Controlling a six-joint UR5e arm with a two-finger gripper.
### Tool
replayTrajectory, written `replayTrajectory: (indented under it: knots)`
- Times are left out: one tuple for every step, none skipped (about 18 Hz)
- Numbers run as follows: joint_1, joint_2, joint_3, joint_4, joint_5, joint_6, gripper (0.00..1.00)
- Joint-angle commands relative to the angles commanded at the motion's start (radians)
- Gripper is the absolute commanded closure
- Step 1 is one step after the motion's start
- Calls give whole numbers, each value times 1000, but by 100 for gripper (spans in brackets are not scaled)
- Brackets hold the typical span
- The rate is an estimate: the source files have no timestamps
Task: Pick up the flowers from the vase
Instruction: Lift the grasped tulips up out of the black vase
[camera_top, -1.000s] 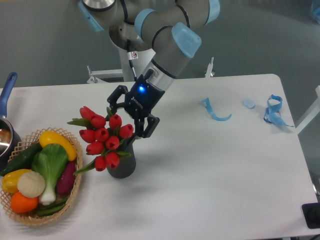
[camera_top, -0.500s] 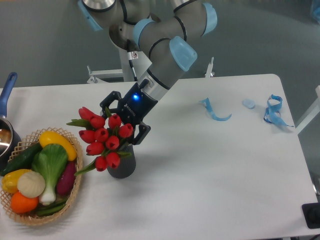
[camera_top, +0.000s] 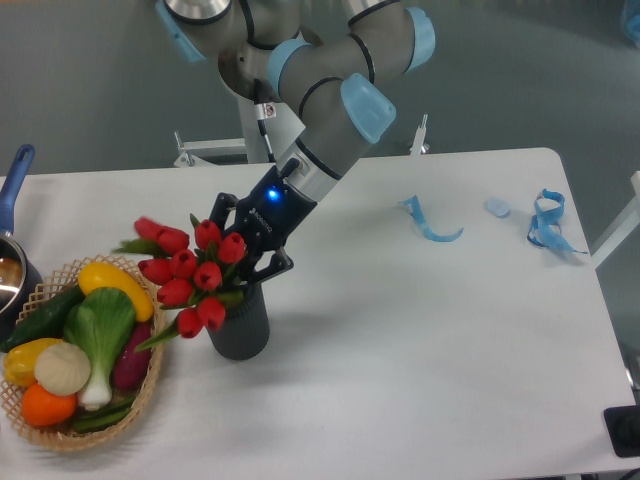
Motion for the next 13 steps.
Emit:
replayTrajectory:
  knots:
    - [3,3,0,0,0,-8,64]
    - [6,6,0,0,0,-20,64]
    - [8,9,0,2,0,-26,64]
    - [8,15,2,2,-2,-32,64]
    - [9,20,6,0,-5,-46,64]
    - [11,25,11,2,-15,-69,64]
    - [14,35,14,0,-34,-101,64]
    - [20,43,17,0,-50,-136,64]
    - [23,52,21,0,-60,-165,64]
    - [29,63,25,0,-64,-184,64]
    - [34,71,25,0,-67,-193,64]
    - [41,78,25,0,-78,-196,64]
    - [51,81,26,0,-104,-198,64]
